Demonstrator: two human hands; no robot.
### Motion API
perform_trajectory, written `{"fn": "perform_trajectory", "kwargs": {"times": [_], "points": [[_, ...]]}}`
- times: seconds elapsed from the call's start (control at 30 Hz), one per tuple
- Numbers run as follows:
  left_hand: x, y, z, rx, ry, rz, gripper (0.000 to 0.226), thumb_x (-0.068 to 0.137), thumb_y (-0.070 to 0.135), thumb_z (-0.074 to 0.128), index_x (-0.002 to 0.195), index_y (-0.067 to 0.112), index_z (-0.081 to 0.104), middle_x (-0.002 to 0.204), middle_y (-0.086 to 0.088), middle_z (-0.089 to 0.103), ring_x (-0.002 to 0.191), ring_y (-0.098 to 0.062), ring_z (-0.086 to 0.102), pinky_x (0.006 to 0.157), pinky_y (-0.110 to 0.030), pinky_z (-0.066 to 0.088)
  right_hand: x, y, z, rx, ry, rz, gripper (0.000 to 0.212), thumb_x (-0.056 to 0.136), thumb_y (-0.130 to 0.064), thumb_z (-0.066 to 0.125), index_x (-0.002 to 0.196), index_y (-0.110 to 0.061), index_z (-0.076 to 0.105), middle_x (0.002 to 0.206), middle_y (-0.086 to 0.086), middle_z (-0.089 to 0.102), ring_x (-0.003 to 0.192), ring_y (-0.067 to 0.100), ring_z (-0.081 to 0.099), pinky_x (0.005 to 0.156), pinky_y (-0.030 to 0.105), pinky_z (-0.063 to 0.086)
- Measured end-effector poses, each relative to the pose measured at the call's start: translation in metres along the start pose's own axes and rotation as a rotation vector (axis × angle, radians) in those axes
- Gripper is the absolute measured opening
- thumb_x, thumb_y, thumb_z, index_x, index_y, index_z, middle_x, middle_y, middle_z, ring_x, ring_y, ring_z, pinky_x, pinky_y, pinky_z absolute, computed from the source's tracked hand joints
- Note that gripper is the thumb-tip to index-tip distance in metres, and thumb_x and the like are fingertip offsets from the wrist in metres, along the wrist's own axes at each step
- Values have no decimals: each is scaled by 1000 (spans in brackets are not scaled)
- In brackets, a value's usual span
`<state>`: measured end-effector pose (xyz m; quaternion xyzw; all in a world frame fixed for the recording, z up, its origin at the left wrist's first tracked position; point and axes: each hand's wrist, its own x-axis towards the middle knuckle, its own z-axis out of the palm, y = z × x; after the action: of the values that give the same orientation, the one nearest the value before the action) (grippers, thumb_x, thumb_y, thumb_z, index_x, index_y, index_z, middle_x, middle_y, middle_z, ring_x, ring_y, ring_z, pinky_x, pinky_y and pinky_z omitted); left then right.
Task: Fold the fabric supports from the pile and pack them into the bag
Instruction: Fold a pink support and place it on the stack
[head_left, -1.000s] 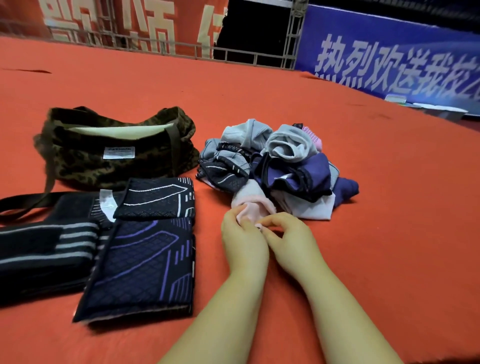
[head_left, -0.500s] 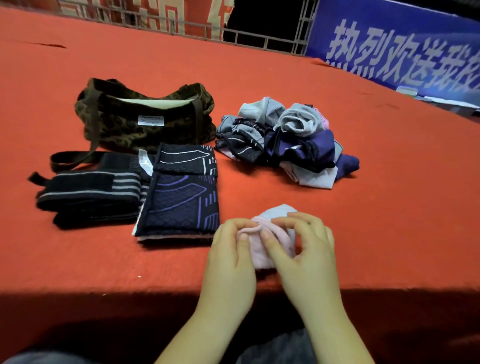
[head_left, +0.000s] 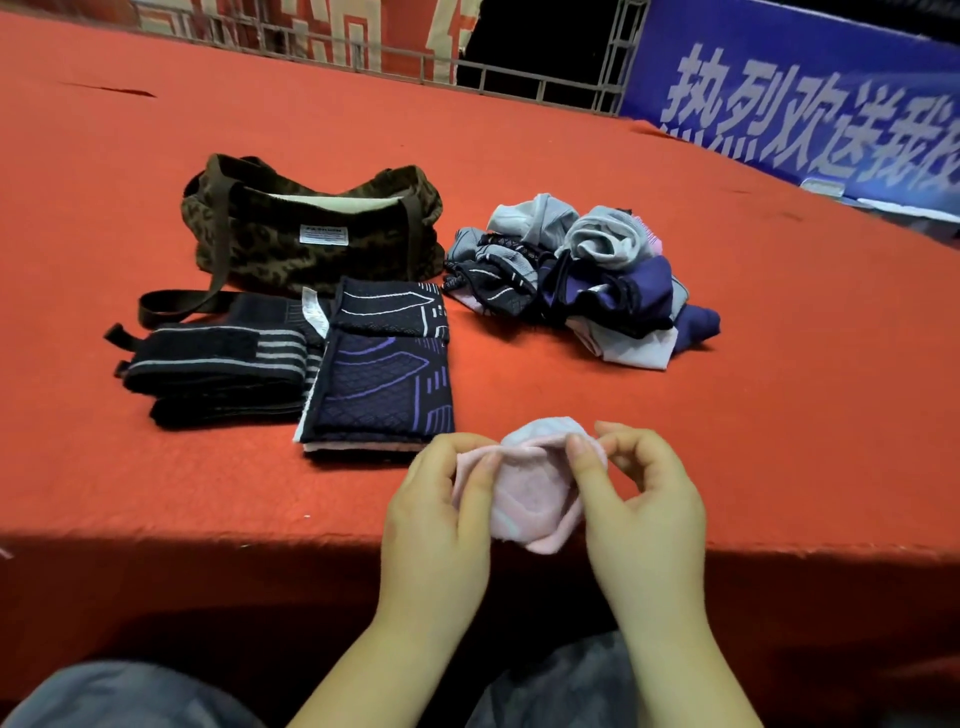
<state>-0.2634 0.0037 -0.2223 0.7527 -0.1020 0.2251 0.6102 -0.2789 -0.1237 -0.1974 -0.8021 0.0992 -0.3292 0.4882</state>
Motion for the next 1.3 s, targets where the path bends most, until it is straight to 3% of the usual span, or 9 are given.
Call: {"fn": "perform_trajectory", "kwargs": {"times": [0.1, 0.27, 0.47, 0.67, 0.77, 0.97, 1.03, 1.17, 1.3], "points": [[3, 7, -7, -24, 90, 4, 9, 88, 33, 51, 82, 31, 57, 88, 19, 64, 81, 4, 58, 71, -7, 39, 8, 7, -6, 0, 26, 27, 19, 84, -31, 68, 71, -23, 56, 96, -6, 67, 91, 14, 63, 82, 29, 47], [12, 16, -19, -142, 244, -78, 10, 90, 24, 51, 82, 28, 55, 78, 24, 63, 73, 9, 57, 66, -5, 40, 15, 15, -9, 24, 65, 118, 20, 86, -21, 66, 71, -13, 55, 74, -6, 64, 58, 2, 53, 57, 8, 39], [32, 2, -45, -216, 426, -193, 9, 87, 36, 52, 81, 32, 57, 71, 17, 63, 69, -2, 58, 67, -24, 48, 28, 34, -15, 65, 180, 214, 26, 84, -32, 67, 67, -22, 50, 83, -5, 65, 91, 23, 63, 84, 34, 46], [34, -2, -53, -221, 446, -225, 11, 86, 40, 51, 82, 33, 59, 82, 9, 63, 83, -15, 61, 79, -45, 51, 32, 27, -26, 106, 322, 182, 26, 84, -36, 64, 67, -25, 47, 72, -1, 58, 78, 20, 56, 78, 39, 44], [33, 2, -56, -203, 415, -231, 11, 86, 42, 52, 81, 36, 59, 80, 9, 62, 81, -17, 62, 71, -47, 53, 34, 25, -33, 131, 355, 156, 22, 78, -46, 61, 66, -30, 51, 66, -2, 54, 71, 19, 52, 73, 42, 44], [28, 12, -43, -138, 157, -229, 16, 94, 15, 53, 81, 22, 58, 73, 3, 59, 58, 3, 56, 40, -14, 43, 43, 19, -39, 50, 186, 124, 15, 84, -25, 69, 75, -19, 60, 73, -8, 59, 76, 14, 53, 76, 29, 42], [20, 15, -34, -74, 92, -193, 19, 94, 11, 53, 79, 22, 57, 74, 6, 59, 60, 8, 55, 46, -7, 41, 46, 18, -37, 40, 69, 171, 9, 84, -24, 68, 91, -19, 65, 90, -7, 65, 90, 13, 58, 82, 27, 42], [12, 8, -24, 20, 81, -155, 20, 93, 14, 54, 79, 28, 55, 77, 13, 61, 71, 10, 55, 62, -5, 39, 39, 24, -37, -103, -120, 231, 51, 84, -22, 68, 132, -21, 49, 127, -4, 54, 117, 12, 50, 97, 25, 36], [13, -2, -28, 132, 86, -139, 17, 93, 19, 54, 81, 30, 55, 81, 14, 61, 78, 5, 55, 68, -11, 40, 18, 39, -42, -244, -137, 327, 61, 80, -39, 68, 134, -20, 46, 127, 3, 57, 117, 24, 54, 103, 42, 40]]}}
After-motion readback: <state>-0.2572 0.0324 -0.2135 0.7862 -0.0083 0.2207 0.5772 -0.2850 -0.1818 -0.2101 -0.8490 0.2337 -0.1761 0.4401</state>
